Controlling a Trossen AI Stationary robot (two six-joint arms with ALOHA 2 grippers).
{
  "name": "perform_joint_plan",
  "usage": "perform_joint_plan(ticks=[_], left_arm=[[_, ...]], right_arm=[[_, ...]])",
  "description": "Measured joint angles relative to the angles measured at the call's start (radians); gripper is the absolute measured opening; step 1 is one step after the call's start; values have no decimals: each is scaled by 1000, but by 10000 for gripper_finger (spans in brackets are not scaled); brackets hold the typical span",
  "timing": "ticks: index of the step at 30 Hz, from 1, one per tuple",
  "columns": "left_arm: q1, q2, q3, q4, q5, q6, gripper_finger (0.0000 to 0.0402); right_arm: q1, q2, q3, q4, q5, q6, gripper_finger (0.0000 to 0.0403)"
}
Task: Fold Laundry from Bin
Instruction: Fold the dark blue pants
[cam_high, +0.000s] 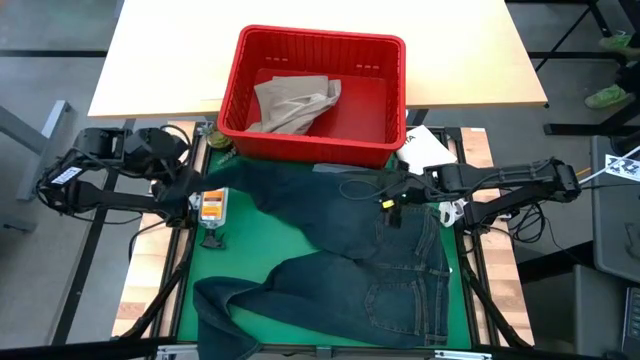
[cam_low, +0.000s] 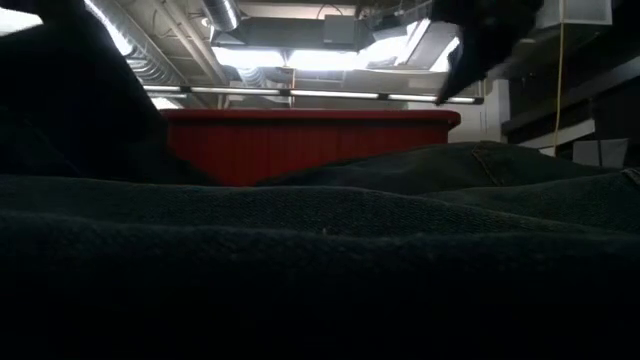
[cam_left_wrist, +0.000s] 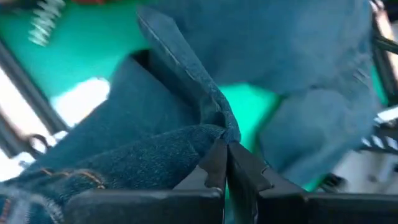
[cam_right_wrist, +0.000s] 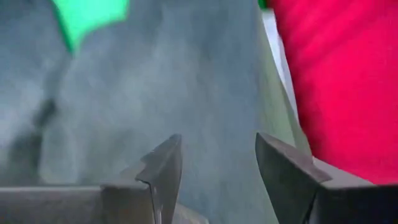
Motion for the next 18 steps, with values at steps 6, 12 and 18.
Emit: perform_joint_plan(ticks=[6, 12, 18], left_arm=[[0, 7, 0, 175, 73, -43, 0], [-1, 36, 0, 363, 67, -44, 0], [-35, 138, 0, 475, 19, 5, 0]], right_arm=[[0, 71, 0, 247, -24, -104, 204], [0, 137, 0, 472, -25, -224, 204], [-1, 152, 0, 705, -25, -314, 204]])
